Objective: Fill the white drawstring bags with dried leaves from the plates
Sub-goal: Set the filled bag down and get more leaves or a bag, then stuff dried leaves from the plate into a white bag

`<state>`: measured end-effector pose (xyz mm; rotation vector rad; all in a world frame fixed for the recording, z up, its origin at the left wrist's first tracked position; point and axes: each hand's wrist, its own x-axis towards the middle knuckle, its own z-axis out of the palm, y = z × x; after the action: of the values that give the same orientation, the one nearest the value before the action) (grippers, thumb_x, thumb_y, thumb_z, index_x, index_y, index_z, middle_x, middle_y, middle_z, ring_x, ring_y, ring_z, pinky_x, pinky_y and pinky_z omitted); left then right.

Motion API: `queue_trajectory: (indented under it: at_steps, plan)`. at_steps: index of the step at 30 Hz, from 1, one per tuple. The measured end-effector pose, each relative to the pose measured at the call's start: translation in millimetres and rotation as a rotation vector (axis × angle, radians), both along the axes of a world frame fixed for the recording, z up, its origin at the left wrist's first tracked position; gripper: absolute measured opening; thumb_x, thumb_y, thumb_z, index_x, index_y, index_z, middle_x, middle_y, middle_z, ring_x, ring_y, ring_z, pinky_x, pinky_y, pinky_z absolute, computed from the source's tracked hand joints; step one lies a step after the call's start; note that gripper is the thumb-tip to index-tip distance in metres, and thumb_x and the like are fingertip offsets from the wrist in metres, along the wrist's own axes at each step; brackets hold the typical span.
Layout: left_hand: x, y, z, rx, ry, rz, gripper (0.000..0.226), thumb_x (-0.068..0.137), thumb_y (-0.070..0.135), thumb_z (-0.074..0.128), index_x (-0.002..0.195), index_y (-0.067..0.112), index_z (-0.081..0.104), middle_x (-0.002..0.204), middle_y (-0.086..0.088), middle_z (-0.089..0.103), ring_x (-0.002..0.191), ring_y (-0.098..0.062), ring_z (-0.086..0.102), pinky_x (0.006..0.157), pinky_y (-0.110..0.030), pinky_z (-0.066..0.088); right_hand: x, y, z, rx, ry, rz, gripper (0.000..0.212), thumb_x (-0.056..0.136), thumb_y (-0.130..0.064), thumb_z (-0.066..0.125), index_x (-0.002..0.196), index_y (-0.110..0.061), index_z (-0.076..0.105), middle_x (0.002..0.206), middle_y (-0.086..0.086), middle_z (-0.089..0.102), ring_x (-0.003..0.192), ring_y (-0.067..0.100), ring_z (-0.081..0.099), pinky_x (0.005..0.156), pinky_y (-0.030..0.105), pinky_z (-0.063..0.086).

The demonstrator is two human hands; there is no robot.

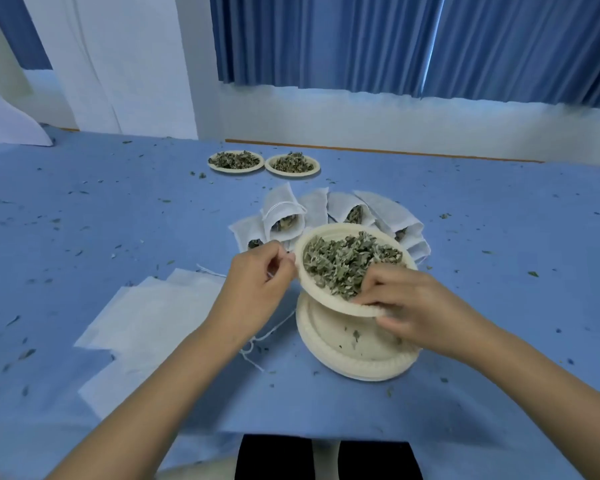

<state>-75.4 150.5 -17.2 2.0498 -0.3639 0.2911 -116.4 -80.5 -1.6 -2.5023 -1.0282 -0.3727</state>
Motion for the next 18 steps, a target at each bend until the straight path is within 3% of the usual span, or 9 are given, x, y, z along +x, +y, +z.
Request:
queue_trajectory:
  at_steps: [3, 6, 8, 10, 12, 14, 18]
  plan:
    - [-10.0, 14.9, -11.0, 0.476, -0.012, 0.292, 0.017, 0.093, 0.030, 0.054, 0.084, 0.016, 0.051, 0.083, 0.001, 0.058, 0.076, -0.018, 0.054, 0.062, -0.031, 0.037, -15.3, 0.9, -8.0, -0.055, 0.042, 0.008, 0.034, 0.068, 0.013, 0.064, 0.094, -0.007, 0.074, 0.084, 0.000, 0.059, 0.078, 0.010, 0.054, 0.068, 0.025, 0.047]
    - [-14.7, 20.4, -20.7, 0.782, 0.259, 0.320, 0.038, 0.091, 0.048, 0.055, 0.101, 0.013, 0.045, 0.108, -0.005, 0.049, 0.105, -0.025, 0.048, 0.079, -0.032, 0.039, -22.7, -0.7, -16.3, -0.076, 0.144, -0.028, 0.035, 0.071, 0.007, 0.063, 0.098, -0.012, 0.073, 0.086, -0.011, 0.052, 0.077, 0.002, 0.049, 0.067, 0.019, 0.042]
    - [-17.7, 19.1, -27.5, 0.833, 0.315, 0.291, 0.046, 0.090, 0.050, 0.058, 0.106, 0.010, 0.044, 0.111, -0.007, 0.044, 0.108, -0.024, 0.043, 0.079, -0.028, 0.037, -22.9, -2.0, -19.2, -0.021, 0.250, -0.069, 0.035, 0.071, 0.006, 0.066, 0.099, -0.014, 0.073, 0.083, -0.017, 0.049, 0.077, -0.001, 0.048, 0.069, 0.012, 0.037]
    - [-21.2, 18.4, -31.2, 0.836, 0.265, 0.309, 0.036, 0.092, 0.040, 0.058, 0.102, 0.010, 0.041, 0.111, -0.008, 0.043, 0.098, -0.022, 0.039, 0.073, -0.025, 0.033, -21.7, -2.4, -19.7, 0.054, 0.332, -0.080, 0.030, 0.072, 0.002, 0.071, 0.097, -0.014, 0.073, 0.080, -0.017, 0.050, 0.075, 0.000, 0.050, 0.069, 0.009, 0.035]
    - [-23.0, 20.1, -29.4, 0.813, 0.243, 0.333, 0.026, 0.093, 0.025, 0.058, 0.096, 0.013, 0.035, 0.108, -0.009, 0.047, 0.088, -0.020, 0.035, 0.068, -0.026, 0.030, -20.7, -2.8, -19.8, 0.108, 0.394, -0.055, 0.018, 0.076, -0.014, 0.077, 0.094, -0.016, 0.075, 0.078, -0.013, 0.053, 0.073, 0.002, 0.051, 0.068, 0.010, 0.036]
    - [-21.7, 23.2, -25.7, 0.756, 0.253, 0.345, 0.018, 0.092, 0.014, 0.057, 0.096, 0.011, 0.040, 0.106, -0.011, 0.052, 0.085, -0.022, 0.041, 0.066, -0.028, 0.032, -19.3, -3.0, -21.6, 0.110, 0.482, -0.036, 0.014, 0.080, -0.026, 0.076, 0.093, -0.019, 0.076, 0.082, -0.011, 0.056, 0.072, 0.006, 0.051, 0.067, 0.013, 0.038]
    - [-19.6, 31.9, -21.3, 0.567, 0.248, 0.402, 0.009, 0.088, 0.005, 0.054, 0.094, 0.007, 0.061, 0.095, -0.009, 0.064, 0.083, -0.030, 0.059, 0.068, -0.036, 0.045, -15.6, -4.1, -28.8, 0.073, 0.518, -0.059, 0.011, 0.084, -0.024, 0.075, 0.094, -0.021, 0.076, 0.085, -0.010, 0.057, 0.070, 0.014, 0.051, 0.065, 0.019, 0.040]
